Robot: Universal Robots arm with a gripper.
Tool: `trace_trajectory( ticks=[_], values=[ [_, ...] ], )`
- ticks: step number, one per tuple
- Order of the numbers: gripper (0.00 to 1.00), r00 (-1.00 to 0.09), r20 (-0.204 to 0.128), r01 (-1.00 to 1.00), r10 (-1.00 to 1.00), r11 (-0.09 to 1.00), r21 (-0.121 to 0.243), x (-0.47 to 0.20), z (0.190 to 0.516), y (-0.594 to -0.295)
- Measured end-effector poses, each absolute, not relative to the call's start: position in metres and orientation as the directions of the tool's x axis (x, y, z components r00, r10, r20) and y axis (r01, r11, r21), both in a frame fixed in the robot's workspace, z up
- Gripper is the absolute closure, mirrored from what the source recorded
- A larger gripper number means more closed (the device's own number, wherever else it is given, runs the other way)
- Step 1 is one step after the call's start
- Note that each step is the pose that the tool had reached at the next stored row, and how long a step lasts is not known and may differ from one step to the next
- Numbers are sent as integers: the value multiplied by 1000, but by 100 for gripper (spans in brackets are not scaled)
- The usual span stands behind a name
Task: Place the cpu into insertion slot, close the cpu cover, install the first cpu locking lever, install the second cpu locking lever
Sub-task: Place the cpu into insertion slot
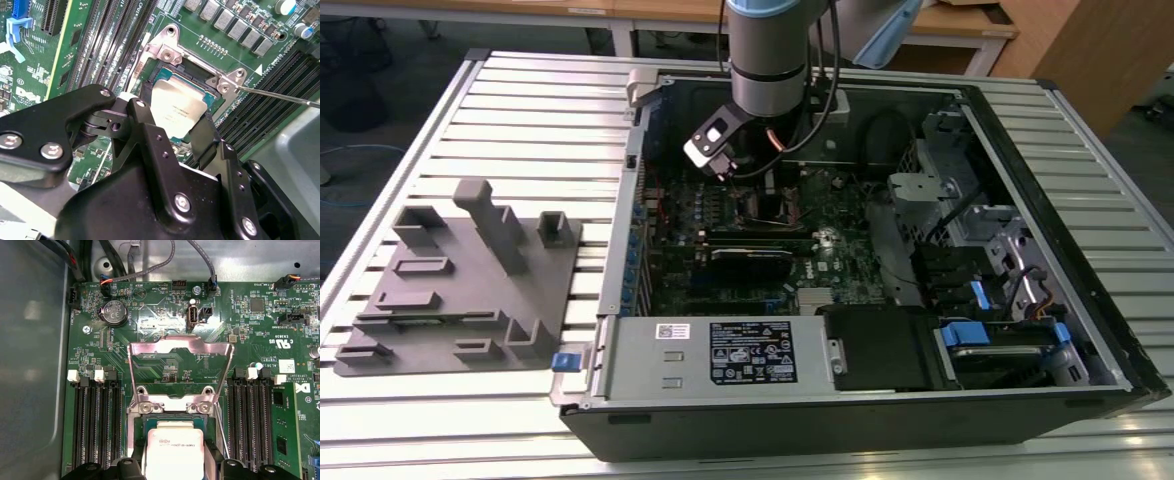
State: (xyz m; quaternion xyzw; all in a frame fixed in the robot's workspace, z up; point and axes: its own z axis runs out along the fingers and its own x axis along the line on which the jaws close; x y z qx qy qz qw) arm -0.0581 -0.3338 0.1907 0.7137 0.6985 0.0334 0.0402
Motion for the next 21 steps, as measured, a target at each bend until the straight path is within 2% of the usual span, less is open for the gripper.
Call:
trace_trajectory(
  ticks=[18, 19, 21],
  values=[
    [45, 22, -7, 994, 1000, -21, 106, -58, 189, -334],
    [40, 22, -7, 994, 1000, -21, 105, -58, 189, -334],
    [40, 22, -8, 994, 1000, -21, 105, -58, 189, -334]
  ],
)
